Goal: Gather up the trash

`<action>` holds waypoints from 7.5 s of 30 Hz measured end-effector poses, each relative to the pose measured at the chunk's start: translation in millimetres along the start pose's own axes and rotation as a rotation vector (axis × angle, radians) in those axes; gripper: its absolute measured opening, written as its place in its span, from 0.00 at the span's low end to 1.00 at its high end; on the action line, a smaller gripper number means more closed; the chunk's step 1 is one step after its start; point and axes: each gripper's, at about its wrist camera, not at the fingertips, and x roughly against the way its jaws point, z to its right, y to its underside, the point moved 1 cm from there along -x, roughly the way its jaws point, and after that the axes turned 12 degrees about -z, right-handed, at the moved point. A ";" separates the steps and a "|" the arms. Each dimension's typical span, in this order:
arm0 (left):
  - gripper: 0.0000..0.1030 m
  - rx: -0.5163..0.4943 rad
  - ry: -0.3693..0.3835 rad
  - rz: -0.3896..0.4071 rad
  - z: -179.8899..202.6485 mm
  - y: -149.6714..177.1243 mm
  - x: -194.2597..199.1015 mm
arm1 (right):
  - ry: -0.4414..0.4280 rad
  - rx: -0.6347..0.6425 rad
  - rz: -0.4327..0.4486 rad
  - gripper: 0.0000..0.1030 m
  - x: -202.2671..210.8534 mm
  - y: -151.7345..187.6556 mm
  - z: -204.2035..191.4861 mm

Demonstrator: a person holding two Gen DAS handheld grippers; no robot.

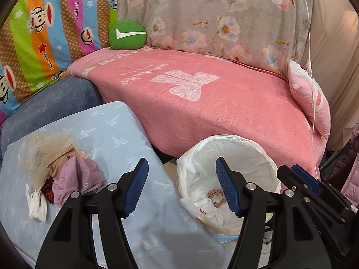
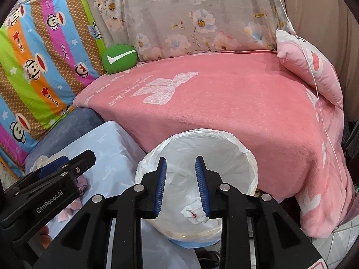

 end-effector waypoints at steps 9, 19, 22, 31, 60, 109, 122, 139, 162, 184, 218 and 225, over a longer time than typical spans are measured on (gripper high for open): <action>0.58 0.052 -0.027 0.020 -26.1 8.3 12.8 | -0.022 0.062 -0.007 0.27 3.5 7.6 -34.3; 0.58 0.123 -0.057 0.023 -62.7 21.8 22.4 | -0.042 0.136 -0.021 0.32 3.6 20.2 -78.1; 0.58 0.149 -0.060 0.013 -74.7 25.3 23.5 | -0.047 0.156 -0.025 0.32 3.0 23.4 -90.7; 0.62 0.239 -0.095 -0.002 -121.3 45.5 29.1 | -0.066 0.220 -0.046 0.32 -0.3 34.6 -128.9; 0.77 0.499 -0.220 -0.162 -278.4 113.4 -3.0 | -0.158 0.352 -0.172 0.39 -65.1 62.4 -247.3; 0.19 0.304 -0.058 -0.014 -172.9 62.2 48.0 | -0.210 0.221 -0.055 0.01 -13.0 21.5 -188.2; 0.19 0.148 -0.011 0.016 -88.4 34.0 49.2 | -0.170 0.107 0.034 0.01 25.0 -5.6 -99.7; 0.19 -0.001 0.044 -0.011 -9.5 12.6 27.7 | -0.081 -0.036 0.114 0.01 45.9 -29.4 5.1; 0.20 -0.104 0.084 -0.087 48.9 0.5 -13.6 | -0.010 -0.049 0.079 0.15 21.5 -33.8 36.6; 0.59 -0.077 0.072 -0.076 45.1 -4.2 -21.6 | -0.004 -0.036 0.061 0.37 17.5 -30.6 26.3; 0.60 0.202 -0.074 -0.107 -86.3 48.9 -2.7 | -0.087 0.186 -0.098 0.37 -13.4 31.2 -92.7; 0.60 0.265 -0.121 -0.117 -124.4 65.0 1.5 | -0.109 0.259 -0.141 0.37 -26.9 50.2 -136.4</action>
